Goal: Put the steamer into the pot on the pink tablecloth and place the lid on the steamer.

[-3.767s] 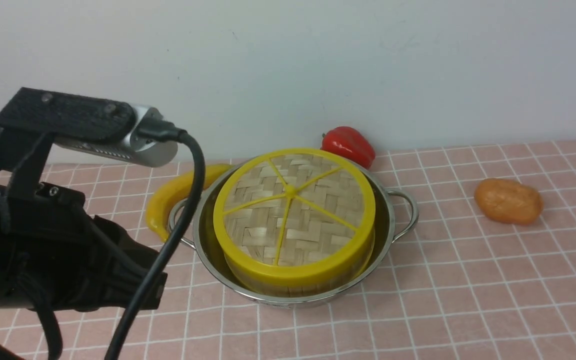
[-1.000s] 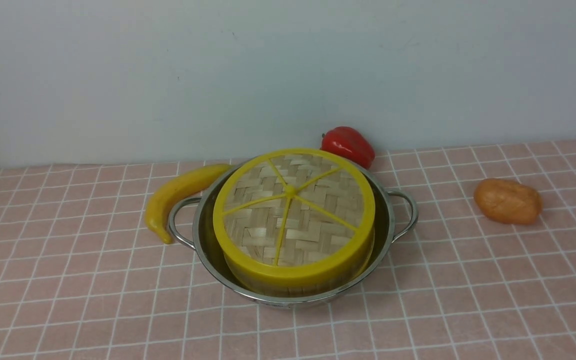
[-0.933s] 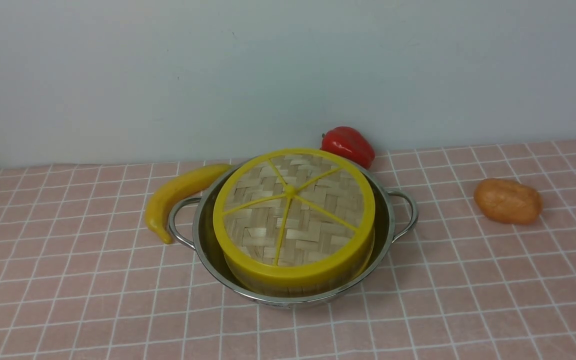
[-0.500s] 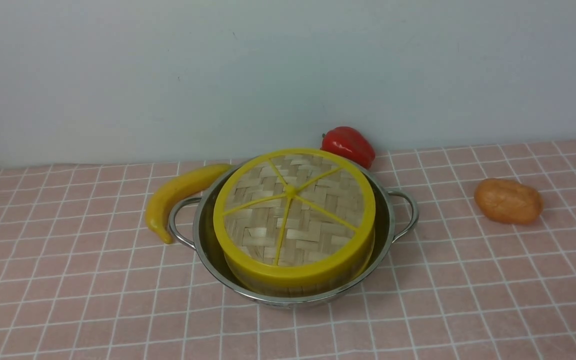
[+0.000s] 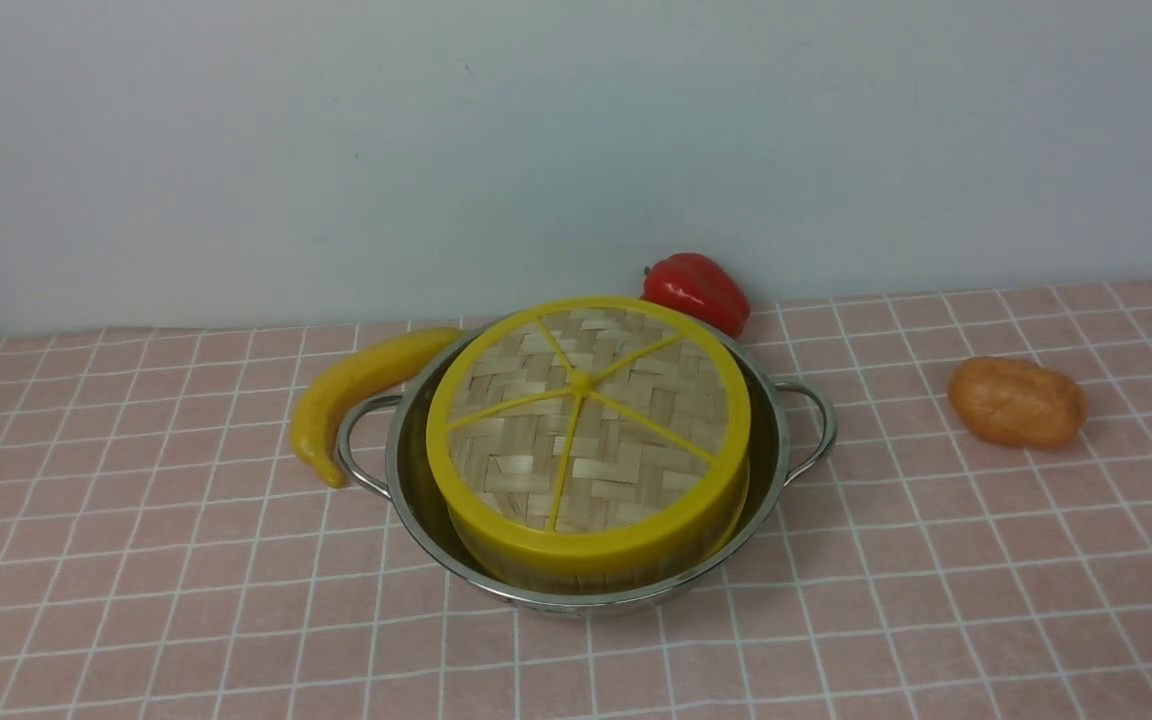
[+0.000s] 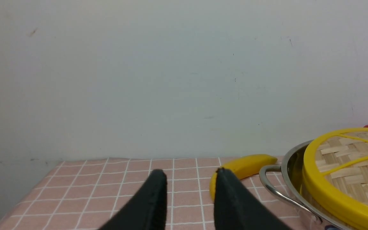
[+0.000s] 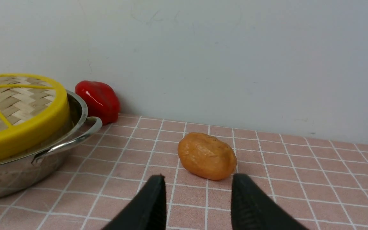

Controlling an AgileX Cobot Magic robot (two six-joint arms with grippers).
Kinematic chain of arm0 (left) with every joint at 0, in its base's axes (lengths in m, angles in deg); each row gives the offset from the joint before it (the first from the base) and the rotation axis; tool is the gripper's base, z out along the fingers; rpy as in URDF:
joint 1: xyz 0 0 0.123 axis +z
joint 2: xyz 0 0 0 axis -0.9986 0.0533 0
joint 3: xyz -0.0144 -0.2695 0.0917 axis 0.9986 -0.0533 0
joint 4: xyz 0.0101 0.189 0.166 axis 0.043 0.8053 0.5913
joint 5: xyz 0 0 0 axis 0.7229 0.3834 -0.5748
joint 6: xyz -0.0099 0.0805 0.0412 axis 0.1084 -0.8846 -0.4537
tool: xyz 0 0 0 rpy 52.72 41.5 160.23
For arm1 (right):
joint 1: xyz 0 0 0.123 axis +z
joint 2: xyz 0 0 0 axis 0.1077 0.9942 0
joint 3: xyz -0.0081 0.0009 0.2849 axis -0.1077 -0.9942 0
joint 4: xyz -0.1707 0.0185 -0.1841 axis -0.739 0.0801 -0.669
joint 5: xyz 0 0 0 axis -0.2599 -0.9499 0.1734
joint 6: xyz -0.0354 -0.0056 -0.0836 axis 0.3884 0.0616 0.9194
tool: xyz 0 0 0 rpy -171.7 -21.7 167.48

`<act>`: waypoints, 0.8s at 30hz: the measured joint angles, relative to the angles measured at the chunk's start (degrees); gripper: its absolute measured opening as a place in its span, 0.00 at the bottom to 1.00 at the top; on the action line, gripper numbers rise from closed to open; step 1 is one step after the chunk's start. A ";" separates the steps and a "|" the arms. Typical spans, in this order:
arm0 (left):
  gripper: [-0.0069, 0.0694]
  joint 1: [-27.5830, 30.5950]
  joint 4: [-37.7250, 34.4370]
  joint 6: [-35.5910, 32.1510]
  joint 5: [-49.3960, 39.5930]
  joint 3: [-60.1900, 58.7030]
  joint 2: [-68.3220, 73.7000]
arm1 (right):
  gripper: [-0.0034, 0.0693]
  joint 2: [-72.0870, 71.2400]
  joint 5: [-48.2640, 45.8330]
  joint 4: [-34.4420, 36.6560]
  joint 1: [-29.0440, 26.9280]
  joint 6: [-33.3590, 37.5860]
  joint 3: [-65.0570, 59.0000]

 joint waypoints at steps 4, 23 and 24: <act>0.37 0.00 0.00 0.00 0.00 0.00 0.00 | 0.46 0.00 0.00 0.01 0.00 0.00 0.00; 0.41 0.00 0.00 0.00 0.00 0.00 0.00 | 0.46 -0.26 0.00 0.44 0.00 0.00 -0.05; 0.41 0.00 0.00 0.00 0.00 0.00 0.00 | 0.46 -0.26 0.00 0.44 0.00 0.00 -0.05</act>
